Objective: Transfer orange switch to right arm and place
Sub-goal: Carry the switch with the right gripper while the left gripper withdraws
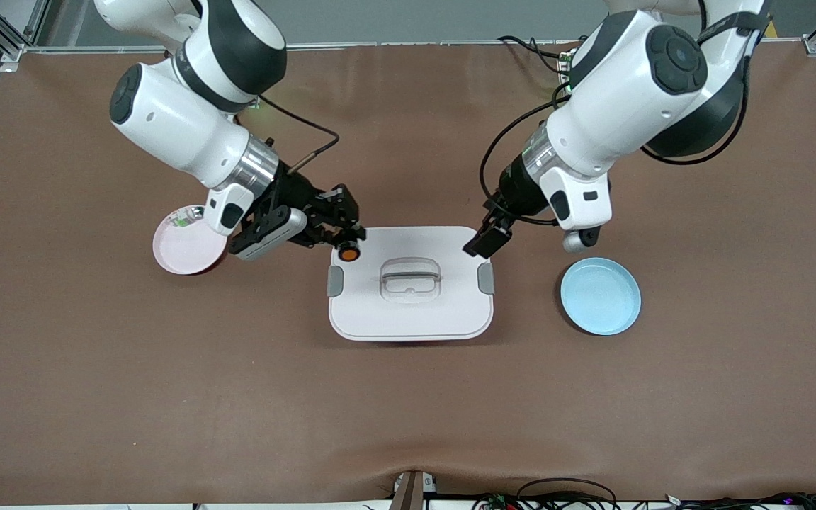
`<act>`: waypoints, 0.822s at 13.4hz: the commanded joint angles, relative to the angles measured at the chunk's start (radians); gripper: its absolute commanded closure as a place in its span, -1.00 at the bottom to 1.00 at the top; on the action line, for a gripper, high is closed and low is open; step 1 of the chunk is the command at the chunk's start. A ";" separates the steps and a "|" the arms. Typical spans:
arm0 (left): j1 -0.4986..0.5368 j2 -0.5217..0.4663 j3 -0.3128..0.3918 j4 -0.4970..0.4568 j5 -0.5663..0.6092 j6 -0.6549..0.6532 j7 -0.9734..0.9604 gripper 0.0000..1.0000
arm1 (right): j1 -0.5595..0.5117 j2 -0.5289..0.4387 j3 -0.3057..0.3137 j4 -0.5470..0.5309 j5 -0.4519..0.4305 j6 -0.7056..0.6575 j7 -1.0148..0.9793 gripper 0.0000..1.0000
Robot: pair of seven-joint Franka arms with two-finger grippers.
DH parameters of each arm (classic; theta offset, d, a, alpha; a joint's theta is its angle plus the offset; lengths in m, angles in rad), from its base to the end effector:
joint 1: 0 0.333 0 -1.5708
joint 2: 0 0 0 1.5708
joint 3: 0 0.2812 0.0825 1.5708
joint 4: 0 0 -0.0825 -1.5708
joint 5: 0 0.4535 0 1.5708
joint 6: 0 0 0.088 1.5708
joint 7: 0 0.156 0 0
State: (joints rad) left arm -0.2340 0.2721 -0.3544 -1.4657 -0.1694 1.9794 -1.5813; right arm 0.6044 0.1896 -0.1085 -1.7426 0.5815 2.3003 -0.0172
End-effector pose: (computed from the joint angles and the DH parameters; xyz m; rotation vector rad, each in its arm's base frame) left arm 0.6149 -0.4060 0.4718 2.4058 1.4169 -0.1485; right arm 0.6246 0.3772 0.4055 -2.5601 -0.2654 -0.3130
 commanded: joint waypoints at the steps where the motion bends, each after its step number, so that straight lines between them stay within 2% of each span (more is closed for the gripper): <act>1: 0.019 -0.056 0.003 -0.004 0.080 -0.089 0.029 -1.00 | -0.035 -0.007 0.009 0.020 -0.158 -0.085 -0.078 1.00; 3: 0.053 -0.086 0.003 -0.005 0.079 -0.129 0.131 -1.00 | -0.070 -0.019 0.009 0.020 -0.205 -0.177 -0.192 1.00; 5: 0.109 -0.112 0.003 -0.005 0.080 -0.201 0.330 -1.00 | -0.116 -0.031 0.006 0.017 -0.232 -0.270 -0.414 1.00; 6: 0.136 -0.120 0.003 -0.007 0.080 -0.247 0.430 -1.00 | -0.148 -0.045 0.004 0.009 -0.241 -0.303 -0.461 1.00; 9: 0.220 -0.155 0.005 -0.012 0.083 -0.379 0.688 -1.00 | -0.204 -0.097 0.004 -0.021 -0.386 -0.401 -0.582 1.00; 11: 0.254 -0.163 0.002 -0.015 0.173 -0.398 0.907 -1.00 | -0.248 -0.151 0.004 -0.086 -0.405 -0.410 -0.700 1.00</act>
State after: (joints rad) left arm -0.0006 0.1361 -0.3476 -1.4654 -0.0641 1.6082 -0.8349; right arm 0.3972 0.1192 -0.1196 -1.7407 0.2102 1.8943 -0.6218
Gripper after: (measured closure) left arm 0.000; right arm 0.581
